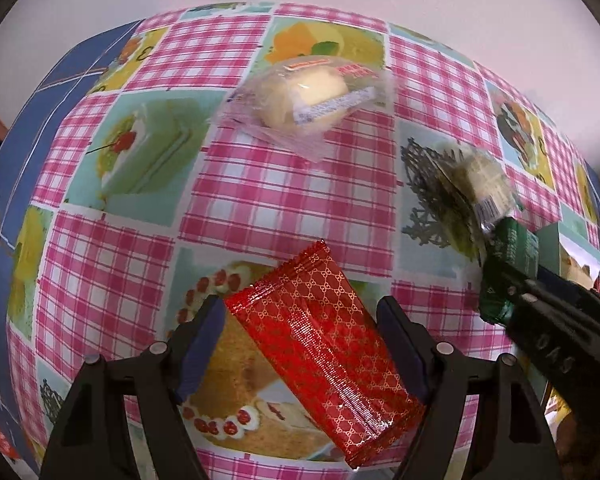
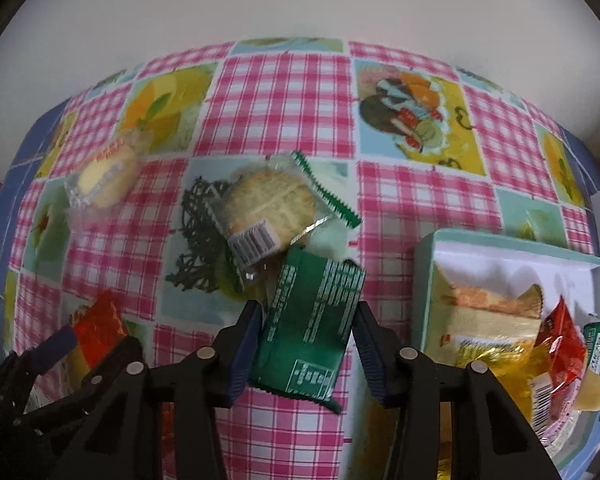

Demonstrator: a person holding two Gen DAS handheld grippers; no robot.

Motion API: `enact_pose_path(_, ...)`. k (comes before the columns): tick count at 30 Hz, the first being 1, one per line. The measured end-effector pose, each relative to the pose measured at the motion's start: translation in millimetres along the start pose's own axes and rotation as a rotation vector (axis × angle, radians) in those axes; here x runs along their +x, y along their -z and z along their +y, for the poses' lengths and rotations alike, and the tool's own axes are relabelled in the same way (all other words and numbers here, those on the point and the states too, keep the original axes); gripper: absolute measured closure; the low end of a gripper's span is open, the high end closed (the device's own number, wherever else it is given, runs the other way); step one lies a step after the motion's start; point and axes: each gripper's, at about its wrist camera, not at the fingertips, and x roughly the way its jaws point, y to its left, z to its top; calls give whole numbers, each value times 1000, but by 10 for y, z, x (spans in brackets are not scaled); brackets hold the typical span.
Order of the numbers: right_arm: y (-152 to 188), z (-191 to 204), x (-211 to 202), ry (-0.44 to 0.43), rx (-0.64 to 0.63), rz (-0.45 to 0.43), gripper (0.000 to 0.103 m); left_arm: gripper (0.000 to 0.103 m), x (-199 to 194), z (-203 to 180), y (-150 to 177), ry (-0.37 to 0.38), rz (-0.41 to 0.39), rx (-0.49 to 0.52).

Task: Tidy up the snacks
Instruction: 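Grasp the green pack with the right tool while the left tool holds the red wrapper, then lift both packs and carry them toward the white tray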

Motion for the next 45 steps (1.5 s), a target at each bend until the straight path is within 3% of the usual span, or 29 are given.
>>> enact_pose_path(10, 318, -105, -34, -9, -3, 6, 61, 24, 14, -153, 50, -8, 9, 16)
enact_pose_path(21, 749, -121, -121, -21, 28, -2, 61, 24, -82, -52, 286, 1, 23, -55)
enact_pose_path(27, 989, -74, -215, -29, 29, 7, 61, 23, -140, 13, 430, -34, 3, -117)
enact_pose_path(34, 1184, -118, -292, -60, 55, 20, 61, 23, -130, 95, 635, 50, 73, -221)
enact_pose_path(39, 1253, -199, -319, -92, 79, 26, 61, 24, -90, -113, 636, 99, 51, -199)
enact_pose_path(45, 1186, -318, -303, -121, 94, 31, 61, 24, -27, -450, 533, 51, 9, -94)
